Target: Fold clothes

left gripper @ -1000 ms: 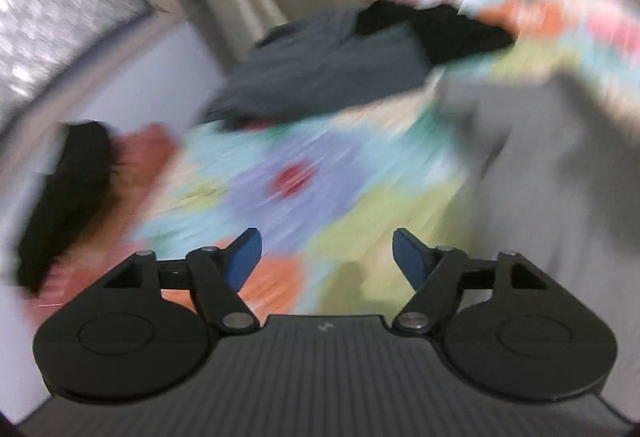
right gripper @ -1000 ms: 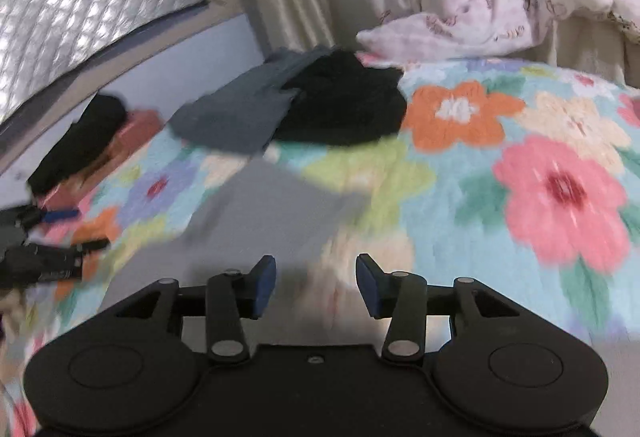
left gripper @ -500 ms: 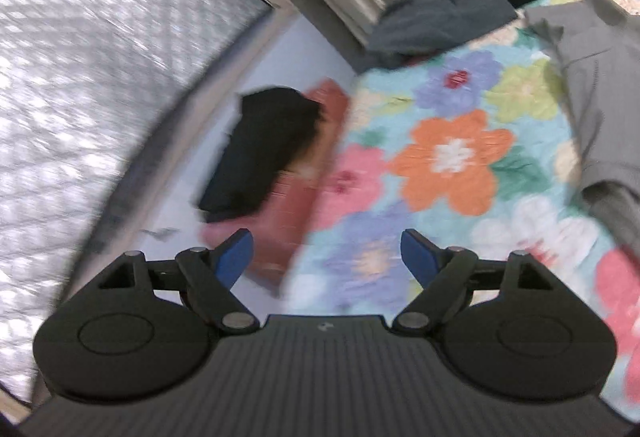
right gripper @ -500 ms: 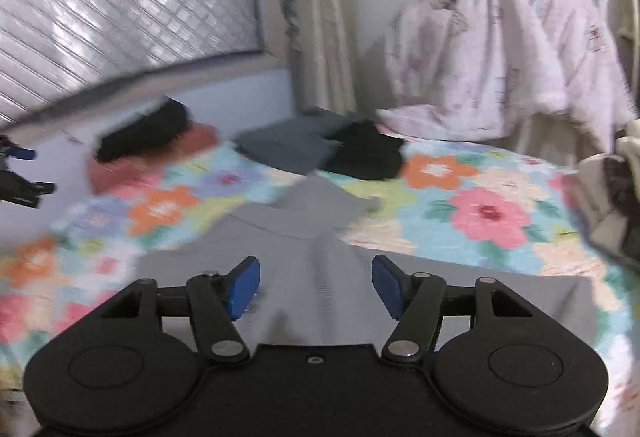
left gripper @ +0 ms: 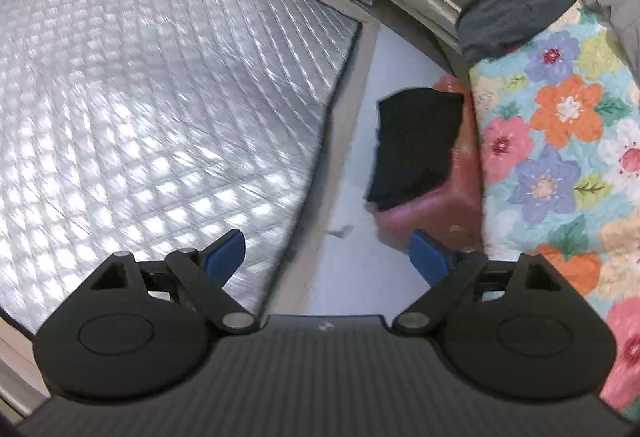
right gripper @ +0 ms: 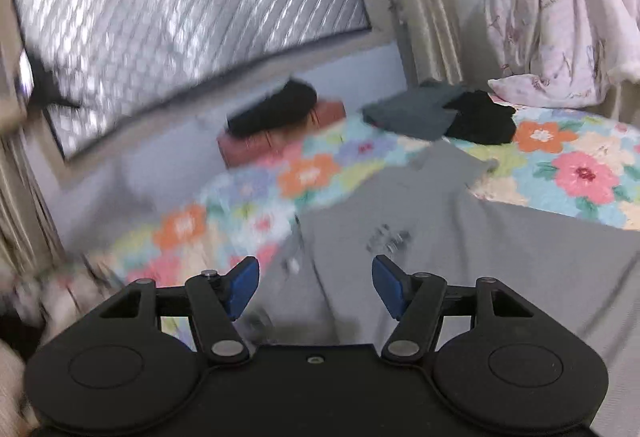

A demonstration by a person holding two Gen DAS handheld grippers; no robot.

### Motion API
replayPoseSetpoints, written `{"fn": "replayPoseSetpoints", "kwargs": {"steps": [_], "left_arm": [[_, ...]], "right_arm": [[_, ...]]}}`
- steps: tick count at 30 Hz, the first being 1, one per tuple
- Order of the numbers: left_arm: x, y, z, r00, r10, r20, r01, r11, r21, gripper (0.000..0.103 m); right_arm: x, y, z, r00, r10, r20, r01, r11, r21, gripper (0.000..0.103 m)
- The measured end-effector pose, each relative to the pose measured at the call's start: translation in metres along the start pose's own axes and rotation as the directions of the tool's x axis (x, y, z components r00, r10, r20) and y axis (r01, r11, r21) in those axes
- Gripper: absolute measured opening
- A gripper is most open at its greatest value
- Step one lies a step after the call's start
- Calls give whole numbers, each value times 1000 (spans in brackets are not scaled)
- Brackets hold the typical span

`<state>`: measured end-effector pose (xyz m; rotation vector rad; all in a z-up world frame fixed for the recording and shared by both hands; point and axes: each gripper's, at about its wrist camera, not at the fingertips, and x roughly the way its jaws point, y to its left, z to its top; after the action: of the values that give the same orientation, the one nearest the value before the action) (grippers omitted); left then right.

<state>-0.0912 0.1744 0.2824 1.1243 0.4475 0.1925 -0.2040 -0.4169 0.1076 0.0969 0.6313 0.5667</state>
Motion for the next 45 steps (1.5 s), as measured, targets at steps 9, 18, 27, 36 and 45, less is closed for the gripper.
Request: {"fn": "replayPoseSetpoints", "kwargs": {"steps": [9,18,27,36,45], "left_arm": [[-62,43,-19,993,-114,-3,114,993,12,100],[-99,-116,-44,726,-647,235,683,634,-363,100],[-15,-297,5,383,-864,327,717,55,-695,92],[0,-345,10,332,-867,371,635,-85,-768,90],[14,-389,0,226,-832,507,493,-351,-796,90]], "right_arm": [[34,-5,-66,991,108,-81,-95,984,151,68],[104,45,-85,955,223,-195,-218,975,50,68],[150,141,-102,956,47,-288,-171,890,-423,71],[115,41,-79,988,-55,-143,50,998,-36,9],[108,10,-80,985,-83,-153,100,989,107,9]]}}
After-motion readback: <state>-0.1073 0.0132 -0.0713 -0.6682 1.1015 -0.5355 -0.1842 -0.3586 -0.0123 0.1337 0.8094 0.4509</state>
